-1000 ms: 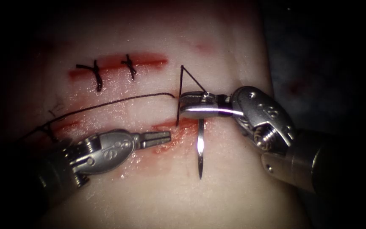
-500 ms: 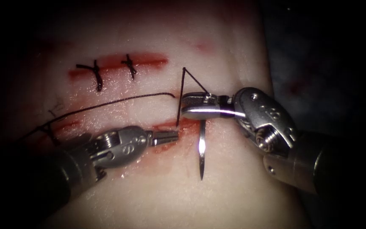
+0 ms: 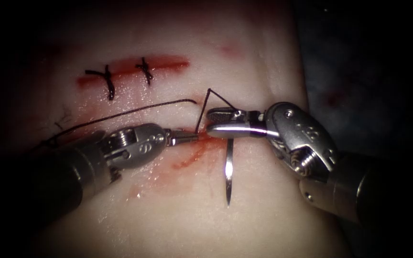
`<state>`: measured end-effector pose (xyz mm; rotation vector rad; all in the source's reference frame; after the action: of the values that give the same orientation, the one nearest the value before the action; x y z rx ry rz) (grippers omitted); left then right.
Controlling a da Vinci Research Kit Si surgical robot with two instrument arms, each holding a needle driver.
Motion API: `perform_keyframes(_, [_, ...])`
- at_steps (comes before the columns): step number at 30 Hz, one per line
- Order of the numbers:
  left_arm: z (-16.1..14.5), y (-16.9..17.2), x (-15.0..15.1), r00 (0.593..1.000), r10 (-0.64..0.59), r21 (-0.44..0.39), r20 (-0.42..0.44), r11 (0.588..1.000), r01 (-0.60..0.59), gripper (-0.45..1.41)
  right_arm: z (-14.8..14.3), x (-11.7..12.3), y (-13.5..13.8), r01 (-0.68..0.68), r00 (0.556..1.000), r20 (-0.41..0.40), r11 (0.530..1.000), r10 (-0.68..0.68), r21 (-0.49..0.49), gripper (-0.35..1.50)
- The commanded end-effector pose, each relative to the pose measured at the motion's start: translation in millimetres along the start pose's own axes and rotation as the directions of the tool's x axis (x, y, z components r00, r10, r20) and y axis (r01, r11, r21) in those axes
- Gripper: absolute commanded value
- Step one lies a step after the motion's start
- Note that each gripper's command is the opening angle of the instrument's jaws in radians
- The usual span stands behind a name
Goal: Wound Closure
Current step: Open wound opening with left hand
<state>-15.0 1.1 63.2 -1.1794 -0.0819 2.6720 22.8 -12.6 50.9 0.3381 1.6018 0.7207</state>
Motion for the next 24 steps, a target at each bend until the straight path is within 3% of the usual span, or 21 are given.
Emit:
perform_keyframes(1, [0.8, -0.4, 0.0, 1.000, -0.002, -0.010, 0.007, 1.000, 0.002, -0.45, 0.7, -0.6, 0.3, 0.000, 1.000, -0.001, 1.000, 0.000, 0.002, -0.35])
perform_keyframes(15, [2.2, 0.0, -0.4, 0.977, -0.002, -0.136, 0.214, 0.990, 0.032, -0.45, 0.9, -0.3, 1.0, 0.067, 0.998, -0.001, 0.998, -0.067, -0.005, -0.35])
perform_keyframes(18, [2.3, 0.2, -0.3, 0.974, -0.017, -0.138, 0.227, 0.989, 0.050, -0.08, 1.1, -0.4, 1.5, 0.109, 0.994, -0.004, 0.994, -0.109, -0.003, -0.35])
perform_keyframes(21, [2.4, 0.3, -0.3, 0.972, -0.017, -0.135, 0.232, 0.990, 0.050, -0.08, 1.3, -0.5, 2.2, 0.151, 0.988, -0.013, 0.989, -0.151, -0.002, -0.35])
perform_keyframes(24, [2.4, 0.5, -0.2, 0.966, -0.020, -0.146, 0.259, 0.988, 0.060, 0.15, 1.7, -0.6, 2.9, 0.192, 0.981, -0.023, 0.981, -0.192, 0.005, -0.35])
